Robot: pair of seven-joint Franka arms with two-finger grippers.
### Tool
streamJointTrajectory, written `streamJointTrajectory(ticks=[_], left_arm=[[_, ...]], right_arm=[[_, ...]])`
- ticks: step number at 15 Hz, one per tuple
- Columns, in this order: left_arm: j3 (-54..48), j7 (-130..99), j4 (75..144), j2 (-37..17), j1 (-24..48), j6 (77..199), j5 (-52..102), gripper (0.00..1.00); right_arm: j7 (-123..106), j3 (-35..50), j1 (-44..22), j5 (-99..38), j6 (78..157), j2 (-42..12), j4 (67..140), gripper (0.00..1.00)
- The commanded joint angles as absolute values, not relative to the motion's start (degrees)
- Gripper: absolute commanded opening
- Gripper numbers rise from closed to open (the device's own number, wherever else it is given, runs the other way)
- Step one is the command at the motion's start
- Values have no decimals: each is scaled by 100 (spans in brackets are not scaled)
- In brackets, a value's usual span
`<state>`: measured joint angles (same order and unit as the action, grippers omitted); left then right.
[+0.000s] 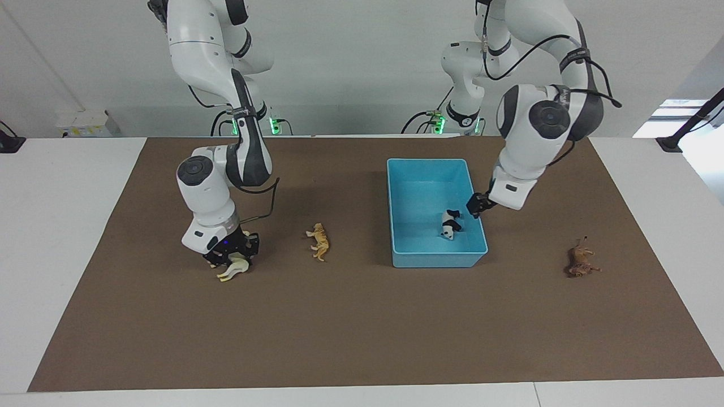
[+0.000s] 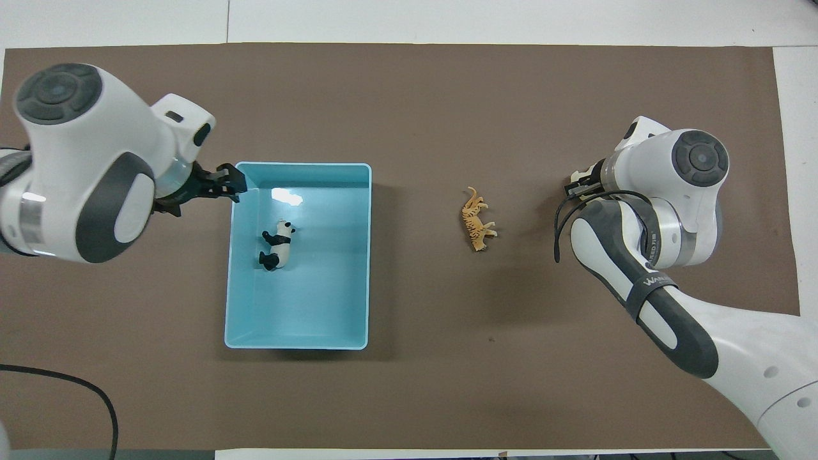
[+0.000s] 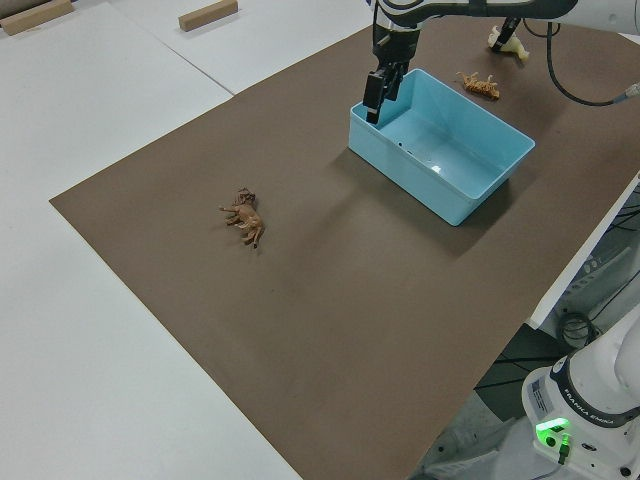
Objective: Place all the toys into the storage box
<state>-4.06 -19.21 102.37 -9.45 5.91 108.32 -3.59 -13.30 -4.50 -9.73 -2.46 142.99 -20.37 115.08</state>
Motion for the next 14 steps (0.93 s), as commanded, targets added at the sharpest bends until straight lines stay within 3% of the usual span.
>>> streamJointTrajectory(ticks=[1, 3, 8, 11, 14], left_arm=[[-431, -471, 10519, -931, -314, 11703, -439, 100], [-431, 94, 10748, -1019, -832, 12546, -535, 100], [-422, 817, 10749, -1704, -1362, 13902, -1044, 100], [-431, 791, 10731, -2135, -1459, 14500, -1222, 100], [-431, 817, 10784, -2267, -1494, 14572, -1230, 100]], right_arm=[[-1494, -439, -1028, -360, 14335, -1986, 11576, 0], [-1477, -439, -1037, -360, 14143, -1943, 11418, 0], [-670, -422, -1449, -343, 12124, -1635, 10110, 0], [740, -413, -2264, -369, 11349, -1590, 9206, 0], [2589, -404, -3338, -456, 12011, -1766, 8894, 0]])
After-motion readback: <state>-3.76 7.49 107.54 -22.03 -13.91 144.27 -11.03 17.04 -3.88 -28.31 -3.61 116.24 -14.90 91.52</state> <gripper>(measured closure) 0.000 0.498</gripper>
